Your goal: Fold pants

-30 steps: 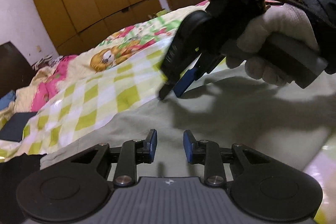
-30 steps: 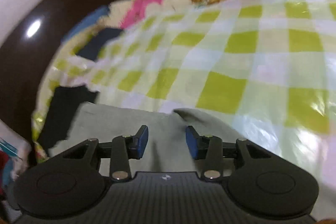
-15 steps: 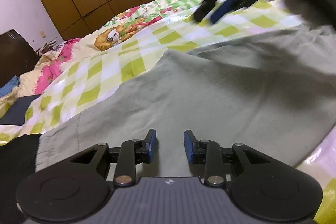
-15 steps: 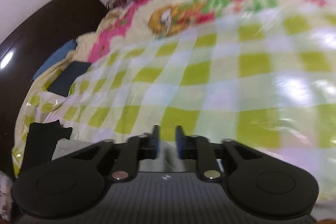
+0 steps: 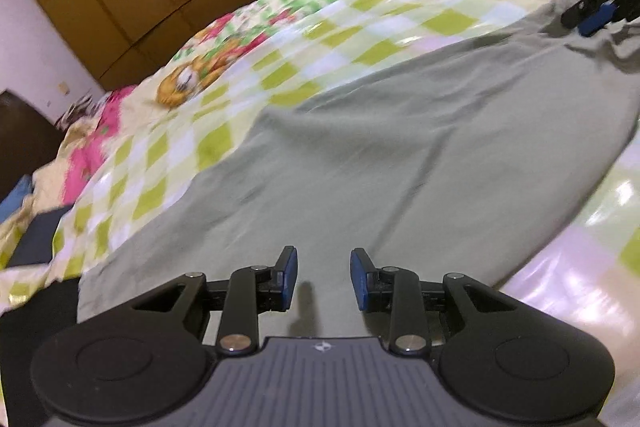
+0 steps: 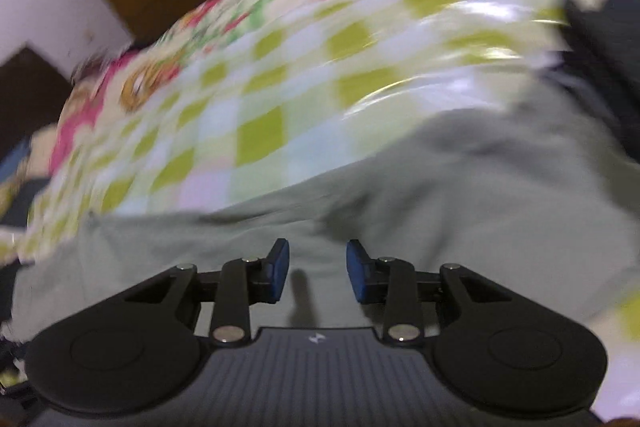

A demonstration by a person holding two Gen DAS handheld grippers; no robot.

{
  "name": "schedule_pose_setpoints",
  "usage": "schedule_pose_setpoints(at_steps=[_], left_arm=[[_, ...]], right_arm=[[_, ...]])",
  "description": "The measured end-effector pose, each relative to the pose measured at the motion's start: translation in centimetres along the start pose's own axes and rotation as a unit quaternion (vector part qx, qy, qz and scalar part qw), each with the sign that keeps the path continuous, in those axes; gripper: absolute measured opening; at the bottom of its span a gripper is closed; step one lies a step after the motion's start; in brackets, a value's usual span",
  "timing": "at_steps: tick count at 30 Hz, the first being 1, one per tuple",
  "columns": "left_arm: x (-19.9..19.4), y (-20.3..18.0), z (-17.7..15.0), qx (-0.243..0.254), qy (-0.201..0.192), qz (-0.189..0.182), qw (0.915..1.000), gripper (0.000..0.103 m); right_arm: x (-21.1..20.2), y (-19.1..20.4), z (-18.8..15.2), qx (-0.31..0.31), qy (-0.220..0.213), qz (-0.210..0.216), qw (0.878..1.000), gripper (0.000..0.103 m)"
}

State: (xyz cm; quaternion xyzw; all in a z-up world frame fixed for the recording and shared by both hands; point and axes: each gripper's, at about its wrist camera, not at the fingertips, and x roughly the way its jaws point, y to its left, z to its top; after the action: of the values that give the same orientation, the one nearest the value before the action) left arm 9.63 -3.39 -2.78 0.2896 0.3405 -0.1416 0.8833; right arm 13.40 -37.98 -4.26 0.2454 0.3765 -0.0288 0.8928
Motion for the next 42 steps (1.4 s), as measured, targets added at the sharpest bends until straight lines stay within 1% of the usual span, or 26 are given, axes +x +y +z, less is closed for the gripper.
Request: schedule_pose_setpoints(at_steps=[3,5,8,10,12,16,18,19,20,21,22,23,24,26,29,31,32,34,37,40,42], left_arm=[[-0.2,-2.2,1.6,0.003,-0.016,-0.021,0.9997,0.044],[-0.3,-4.0,2.7,0.01,-0.028,-0.034,0.999,0.044],[-0.2,-6.3,4.0,0.024,-0.035,-0.052,0.9978,0.044],[-0.1,-7.7,4.8,0.038,-0.037,-0.06,0.9968,0.044],[-0.2,-9.0,5.4,0.054,-0.038,-0.065,0.9957,0.044],[-0.4,-10.1,6.2,0.067,-0.036,-0.071,0.9946,0.044],[-0.2,-10.4,6.4,0.07,-0.033,-0.071,0.9944,0.045],[-0.1,-10.6,6.5,0.071,-0.032,-0.072,0.9944,0.045],[-0.1,-10.8,6.6,0.072,-0.031,-0.072,0.9943,0.045],[0.0,-11.0,6.7,0.074,-0.031,-0.073,0.9941,0.045],[0.0,-11.1,6.8,0.074,-0.032,-0.074,0.994,0.045],[0.0,-11.2,6.9,0.073,-0.033,-0.075,0.9939,0.045],[0.0,-11.3,7.0,0.072,-0.034,-0.077,0.9938,0.045],[-0.1,-11.5,7.3,0.069,-0.038,-0.082,0.9935,0.045],[-0.4,-11.7,7.7,0.058,-0.044,-0.096,0.9928,0.045],[-0.5,-12.1,8.0,0.057,-0.049,-0.106,0.9915,0.047],[-0.6,-12.4,8.0,0.06,-0.054,-0.106,0.9911,0.05],[-0.3,-13.2,8.2,0.07,-0.051,-0.111,0.99,0.052],[0.4,-13.9,8.1,0.082,-0.048,-0.112,0.9891,0.052],[0.1,-13.5,8.2,0.083,-0.053,-0.114,0.9885,0.052],[0.0,-13.2,8.1,0.078,-0.054,-0.115,0.9888,0.053]], right_arm=[[-3.9,-3.0,-1.0,0.028,-0.039,-0.019,0.999,0.035],[-6.4,-5.6,-1.9,0.068,-0.057,-0.028,0.996,0.036],[-8.3,-9.0,-3.1,0.125,-0.076,-0.047,0.988,0.036],[-8.5,-10.7,-3.5,0.149,-0.086,-0.049,0.984,0.035],[-7.8,-12.0,-3.4,0.182,-0.095,-0.045,0.978,0.034],[-5.9,-13.0,-2.8,0.231,-0.122,-0.043,0.964,0.037],[-5.0,-13.7,-2.5,0.253,-0.126,-0.035,0.958,0.038],[-4.6,-13.8,-2.3,0.257,-0.128,-0.033,0.957,0.038],[-4.2,-13.7,-2.1,0.254,-0.13,-0.029,0.958,0.039],[-3.9,-13.4,-1.8,0.251,-0.13,-0.029,0.959,0.039],[-3.7,-13.2,-1.6,0.248,-0.129,-0.029,0.96,0.037],[-3.5,-13.0,-1.4,0.242,-0.123,-0.026,0.962,0.024],[-3.5,-13.1,-1.2,0.245,-0.116,-0.011,0.963,0.005],[-3.8,-13.8,-0.9,0.277,-0.109,0.028,0.954,0.006],[-6.9,-14.2,0.3,0.29,-0.15,0.071,0.942,0.004],[-8.9,-14.4,1.3,0.288,-0.172,0.087,0.938,0.004],[-9.6,-14.4,1.6,0.283,-0.179,0.088,0.938,0.004],[-10.0,-14.4,1.8,0.273,-0.181,0.072,0.942,0.004],[-9.1,-14.9,1.0,0.291,-0.163,0.057,0.941,0.004],[-7.5,-14.9,0.5,0.28,-0.138,0.053,0.949,0.004],[-6.7,-14.8,0.3,0.282,-0.132,0.047,0.949,0.005]])
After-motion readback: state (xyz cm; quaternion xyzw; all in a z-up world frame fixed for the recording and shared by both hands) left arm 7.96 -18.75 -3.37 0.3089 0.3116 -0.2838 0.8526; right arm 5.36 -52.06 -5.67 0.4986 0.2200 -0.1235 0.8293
